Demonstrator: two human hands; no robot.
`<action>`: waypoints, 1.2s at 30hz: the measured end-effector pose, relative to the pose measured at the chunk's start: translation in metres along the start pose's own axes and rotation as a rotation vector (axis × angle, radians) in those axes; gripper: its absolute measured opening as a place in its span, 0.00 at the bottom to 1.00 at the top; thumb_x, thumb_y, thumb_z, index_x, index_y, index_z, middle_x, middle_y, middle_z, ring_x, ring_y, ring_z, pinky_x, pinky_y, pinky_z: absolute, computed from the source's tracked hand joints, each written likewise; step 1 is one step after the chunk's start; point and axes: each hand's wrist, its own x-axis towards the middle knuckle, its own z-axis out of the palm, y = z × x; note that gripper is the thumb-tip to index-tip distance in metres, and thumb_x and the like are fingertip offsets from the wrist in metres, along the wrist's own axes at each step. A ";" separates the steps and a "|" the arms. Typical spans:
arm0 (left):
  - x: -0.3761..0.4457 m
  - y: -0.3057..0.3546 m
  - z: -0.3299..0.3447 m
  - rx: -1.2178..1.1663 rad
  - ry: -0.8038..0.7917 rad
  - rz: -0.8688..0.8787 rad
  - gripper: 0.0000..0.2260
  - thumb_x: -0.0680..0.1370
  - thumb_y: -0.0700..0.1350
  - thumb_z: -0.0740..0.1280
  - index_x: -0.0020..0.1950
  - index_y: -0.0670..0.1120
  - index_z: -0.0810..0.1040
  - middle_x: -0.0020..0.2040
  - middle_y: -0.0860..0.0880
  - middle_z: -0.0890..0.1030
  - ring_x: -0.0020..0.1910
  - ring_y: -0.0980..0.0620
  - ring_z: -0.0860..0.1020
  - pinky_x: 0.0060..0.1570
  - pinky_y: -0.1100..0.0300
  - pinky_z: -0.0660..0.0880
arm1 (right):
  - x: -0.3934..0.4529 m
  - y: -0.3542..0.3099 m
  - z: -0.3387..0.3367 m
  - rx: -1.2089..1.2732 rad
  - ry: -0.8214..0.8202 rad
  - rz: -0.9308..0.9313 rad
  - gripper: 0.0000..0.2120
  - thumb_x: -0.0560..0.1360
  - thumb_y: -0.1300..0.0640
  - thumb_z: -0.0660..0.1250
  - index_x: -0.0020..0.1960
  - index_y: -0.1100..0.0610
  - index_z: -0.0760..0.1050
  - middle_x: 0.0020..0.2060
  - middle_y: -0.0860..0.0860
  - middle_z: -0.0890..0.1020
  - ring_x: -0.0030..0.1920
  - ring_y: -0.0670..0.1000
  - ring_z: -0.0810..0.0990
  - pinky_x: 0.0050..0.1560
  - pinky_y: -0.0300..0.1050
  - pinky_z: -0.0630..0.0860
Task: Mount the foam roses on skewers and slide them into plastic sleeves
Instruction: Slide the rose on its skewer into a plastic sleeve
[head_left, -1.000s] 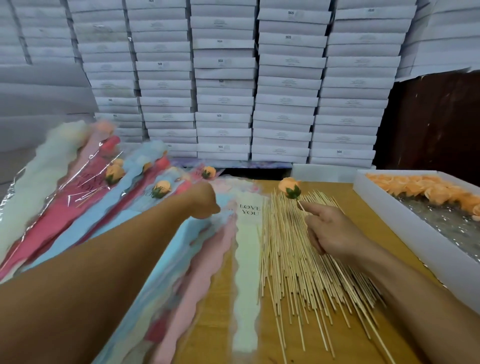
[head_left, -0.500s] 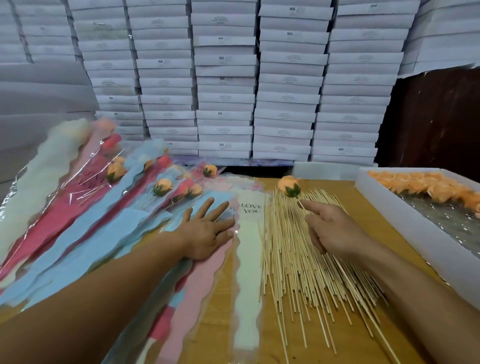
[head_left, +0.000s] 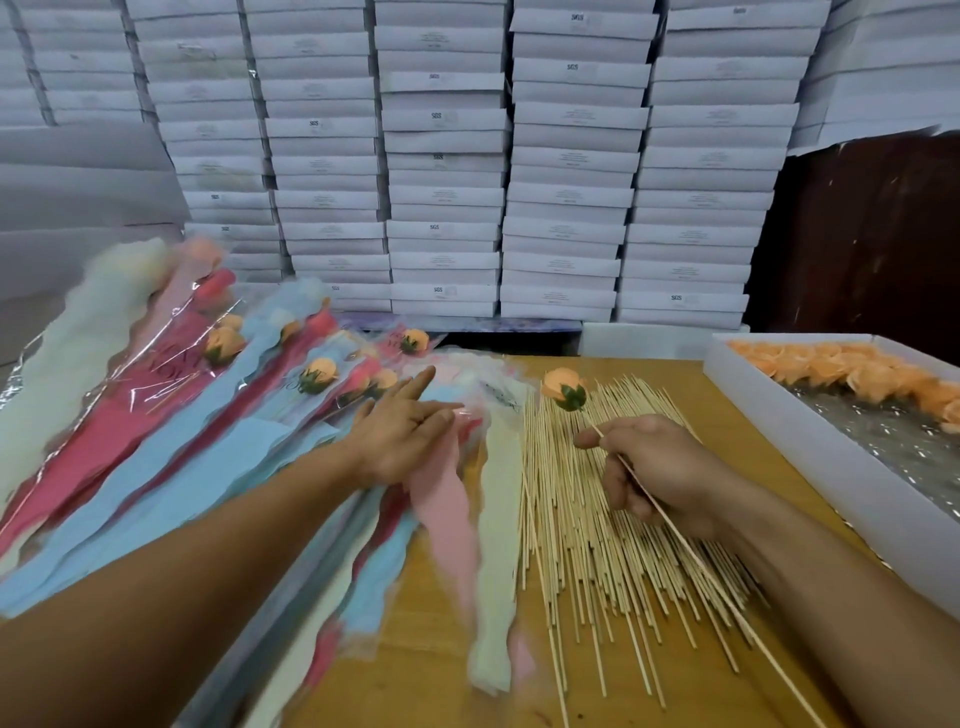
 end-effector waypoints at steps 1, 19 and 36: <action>0.000 0.001 -0.003 -0.019 0.019 0.003 0.19 0.85 0.55 0.51 0.74 0.60 0.70 0.82 0.53 0.48 0.81 0.49 0.48 0.76 0.36 0.48 | 0.000 0.000 0.000 0.036 -0.016 0.035 0.15 0.84 0.61 0.52 0.58 0.59 0.77 0.25 0.57 0.78 0.19 0.49 0.69 0.19 0.38 0.63; -0.056 0.109 -0.019 0.605 0.564 0.350 0.19 0.80 0.49 0.61 0.69 0.45 0.75 0.74 0.39 0.70 0.71 0.37 0.70 0.57 0.42 0.74 | 0.001 -0.012 -0.012 0.617 -0.023 0.081 0.14 0.79 0.47 0.66 0.49 0.53 0.63 0.32 0.56 0.79 0.18 0.43 0.59 0.15 0.32 0.56; -0.100 0.126 -0.004 -0.613 -0.321 0.036 0.39 0.66 0.67 0.75 0.65 0.78 0.51 0.52 0.76 0.77 0.53 0.68 0.78 0.46 0.75 0.72 | -0.001 -0.015 -0.014 0.714 0.030 0.014 0.14 0.80 0.66 0.62 0.36 0.63 0.70 0.18 0.51 0.70 0.14 0.42 0.62 0.13 0.33 0.58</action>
